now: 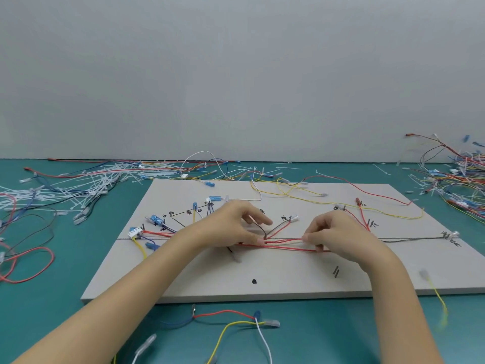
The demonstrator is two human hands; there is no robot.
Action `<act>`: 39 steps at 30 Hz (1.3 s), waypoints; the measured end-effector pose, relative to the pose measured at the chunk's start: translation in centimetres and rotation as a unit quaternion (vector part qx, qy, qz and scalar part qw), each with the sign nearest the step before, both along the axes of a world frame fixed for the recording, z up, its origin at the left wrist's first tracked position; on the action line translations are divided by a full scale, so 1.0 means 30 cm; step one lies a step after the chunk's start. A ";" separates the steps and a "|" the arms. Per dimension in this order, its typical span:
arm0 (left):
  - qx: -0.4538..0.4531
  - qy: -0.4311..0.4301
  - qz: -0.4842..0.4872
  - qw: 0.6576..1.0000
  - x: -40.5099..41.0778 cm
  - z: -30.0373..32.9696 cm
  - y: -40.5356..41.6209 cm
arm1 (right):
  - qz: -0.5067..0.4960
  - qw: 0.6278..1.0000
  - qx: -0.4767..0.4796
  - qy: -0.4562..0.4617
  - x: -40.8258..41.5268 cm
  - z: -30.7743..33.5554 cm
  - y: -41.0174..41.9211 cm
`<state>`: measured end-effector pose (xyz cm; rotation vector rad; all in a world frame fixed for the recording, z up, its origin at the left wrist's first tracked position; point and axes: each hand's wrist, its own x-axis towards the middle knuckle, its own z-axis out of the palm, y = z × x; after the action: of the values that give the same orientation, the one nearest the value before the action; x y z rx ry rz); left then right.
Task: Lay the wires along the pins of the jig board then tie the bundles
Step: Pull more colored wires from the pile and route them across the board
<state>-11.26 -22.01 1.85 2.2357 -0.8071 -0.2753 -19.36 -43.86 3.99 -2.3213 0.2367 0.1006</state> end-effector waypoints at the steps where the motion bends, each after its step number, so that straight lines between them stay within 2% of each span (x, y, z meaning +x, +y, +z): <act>1: 0.007 0.004 0.008 1.000 0.007 0.006 0.011 | 0.003 1.000 0.013 -0.008 -0.001 0.001 -0.001; 6: 0.059 0.024 0.008 0.998 0.025 0.021 0.045 | 0.006 0.998 0.059 -0.024 -0.005 0.010 0.006; 13: -0.023 0.051 0.010 0.998 0.007 0.025 0.041 | -0.038 0.998 0.049 -0.008 -0.007 0.009 -0.015; 17: 0.016 -0.004 0.016 1.000 -0.029 0.003 -0.016 | -0.096 0.995 0.037 0.006 -0.002 0.003 -0.030; 22: 0.071 -0.154 0.008 0.986 -0.056 -0.020 -0.050 | -0.165 0.986 0.003 -0.007 0.009 -0.012 -0.048; 28: 0.081 -0.266 0.005 0.961 -0.085 -0.035 -0.071 | -0.191 0.973 -0.127 -0.036 0.024 -0.022 -0.028; 30: 0.097 -0.274 0.002 0.957 -0.083 -0.028 -0.087 | -0.211 0.956 -0.186 -0.078 0.026 -0.024 -0.009; 34: 0.104 -0.268 -0.025 0.957 -0.088 -0.022 -0.138 | -0.218 0.949 -0.157 -0.168 0.028 -0.035 0.013; 39: 0.086 -0.261 -0.041 0.961 -0.097 -0.038 -0.193 | -0.223 0.938 -0.189 -0.184 0.029 -0.035 0.033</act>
<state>-14.18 -27.79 0.71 2.4789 -1.1898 0.2303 -18.49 -42.86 2.93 -2.5391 0.6278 -0.6523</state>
